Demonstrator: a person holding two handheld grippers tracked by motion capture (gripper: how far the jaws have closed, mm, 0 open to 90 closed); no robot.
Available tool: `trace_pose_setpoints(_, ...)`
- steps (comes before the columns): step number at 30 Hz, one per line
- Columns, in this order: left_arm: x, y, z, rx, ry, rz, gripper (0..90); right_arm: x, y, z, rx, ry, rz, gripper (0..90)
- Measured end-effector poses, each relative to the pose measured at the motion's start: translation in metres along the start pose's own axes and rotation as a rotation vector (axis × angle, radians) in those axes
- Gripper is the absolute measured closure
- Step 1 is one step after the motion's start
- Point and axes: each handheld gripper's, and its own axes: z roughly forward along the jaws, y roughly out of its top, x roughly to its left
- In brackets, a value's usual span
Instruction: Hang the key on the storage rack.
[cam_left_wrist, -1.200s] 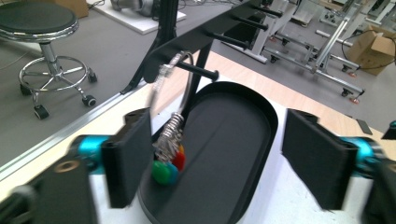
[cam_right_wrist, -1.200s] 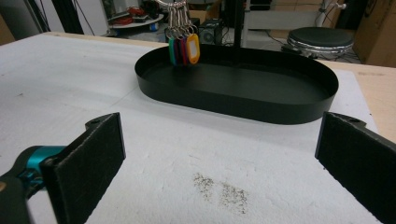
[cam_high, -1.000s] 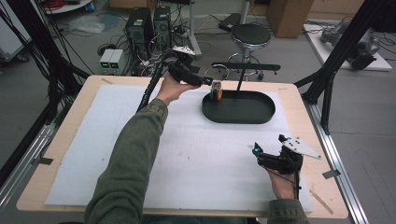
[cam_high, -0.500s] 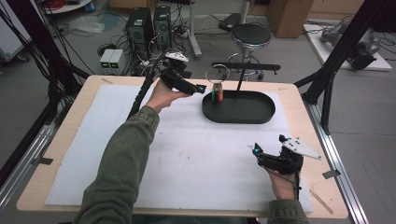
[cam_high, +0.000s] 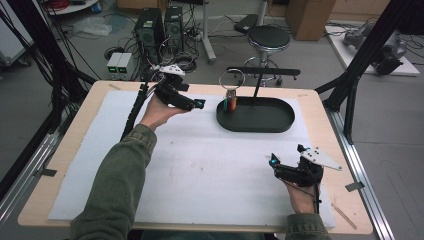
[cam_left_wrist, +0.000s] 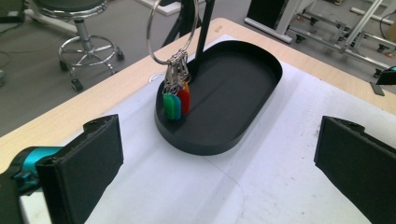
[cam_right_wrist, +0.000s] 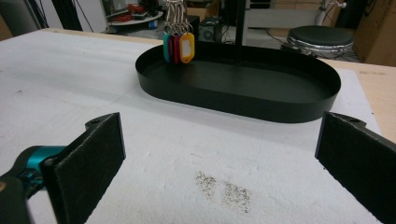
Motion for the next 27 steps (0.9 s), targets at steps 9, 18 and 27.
trace_pose_setpoints(9,0.0,-0.01,-0.021,-0.025,0.062,0.0,1.6,0.0,0.0,0.0,0.007,-0.001,0.0,0.5)
trace_pose_setpoints(18,0.004,-0.022,-0.04,-0.05,0.095,-0.016,1.7,0.001,0.0,0.0,0.006,-0.002,0.004,0.5)
trace_pose_setpoints(27,0.01,-0.034,-0.055,-0.055,0.123,-0.041,1.6,0.001,-0.001,0.001,0.011,-0.005,0.0,0.5)
